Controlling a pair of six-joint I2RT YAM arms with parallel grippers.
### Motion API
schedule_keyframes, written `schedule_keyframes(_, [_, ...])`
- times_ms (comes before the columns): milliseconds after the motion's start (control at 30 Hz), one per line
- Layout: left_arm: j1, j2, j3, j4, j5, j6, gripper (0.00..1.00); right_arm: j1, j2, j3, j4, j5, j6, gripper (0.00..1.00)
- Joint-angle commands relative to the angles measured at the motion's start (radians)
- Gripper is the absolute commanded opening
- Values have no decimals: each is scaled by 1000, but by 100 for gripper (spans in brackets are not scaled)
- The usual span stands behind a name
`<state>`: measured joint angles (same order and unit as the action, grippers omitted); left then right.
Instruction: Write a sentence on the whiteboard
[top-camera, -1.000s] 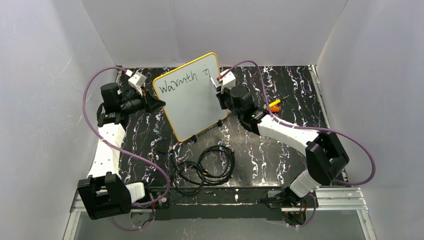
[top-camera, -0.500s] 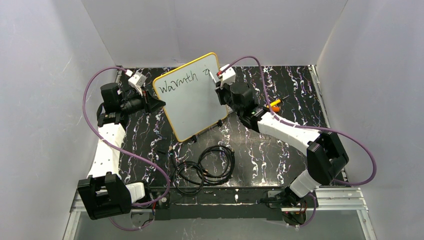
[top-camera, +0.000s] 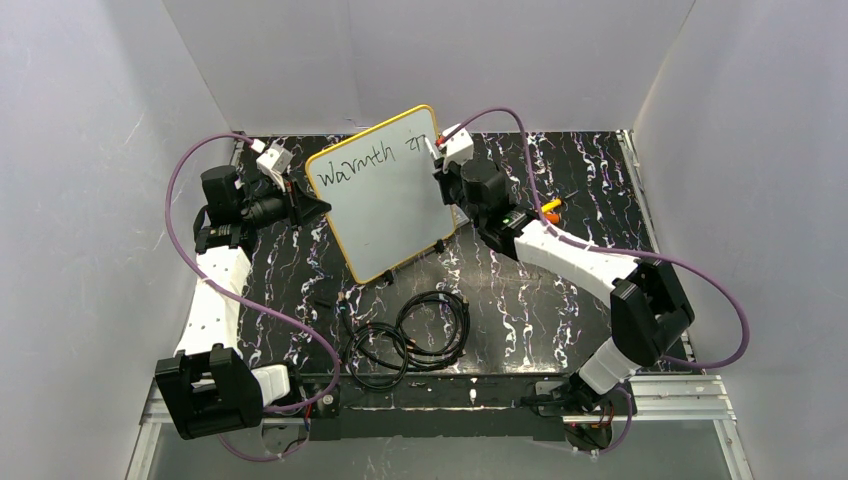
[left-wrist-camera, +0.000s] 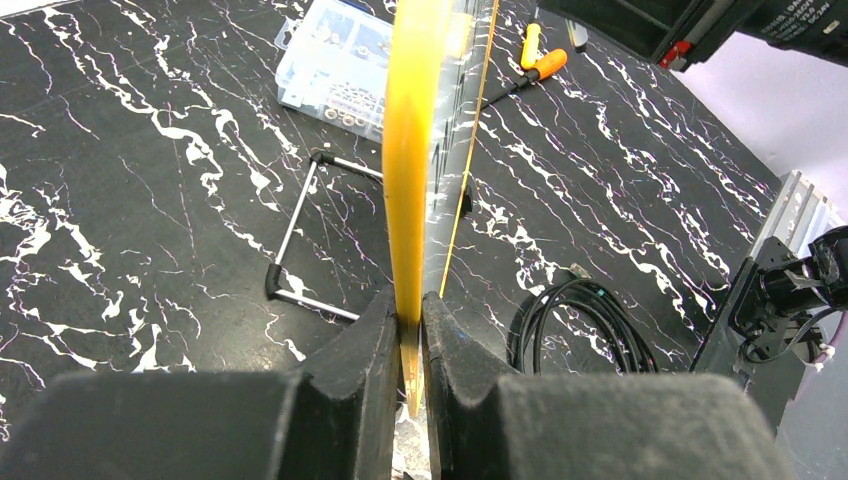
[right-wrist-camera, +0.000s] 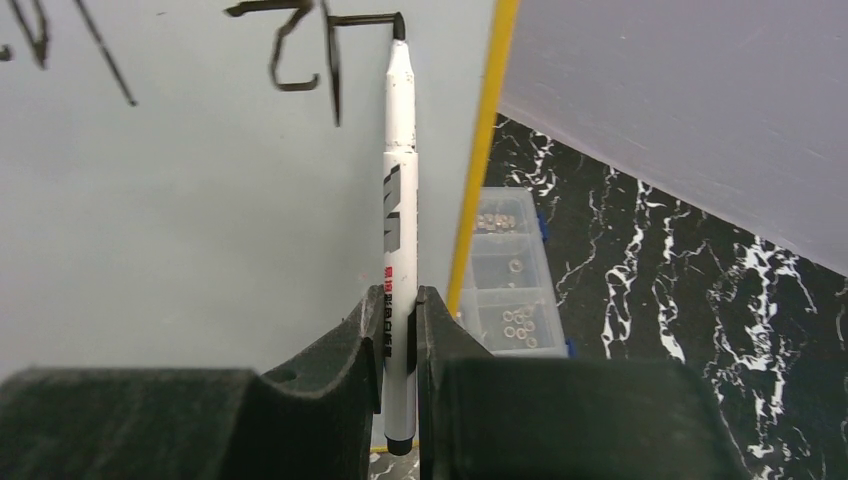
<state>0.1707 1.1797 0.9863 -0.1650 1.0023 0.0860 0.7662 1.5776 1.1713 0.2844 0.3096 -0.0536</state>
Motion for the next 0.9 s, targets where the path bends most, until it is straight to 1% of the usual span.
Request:
schedule_keyframes(0, [-8, -23, -5, -61, 25, 1, 0, 1, 8, 64, 15, 49, -3, 1])
schedule_keyframes(300, [-9, -23, -5, -61, 25, 1, 0, -2, 7, 57, 8, 27, 0, 1])
schedule_keyframes(867, [-9, -22, -3, -61, 27, 0, 0, -2, -5, -32, -1, 28, 38, 1])
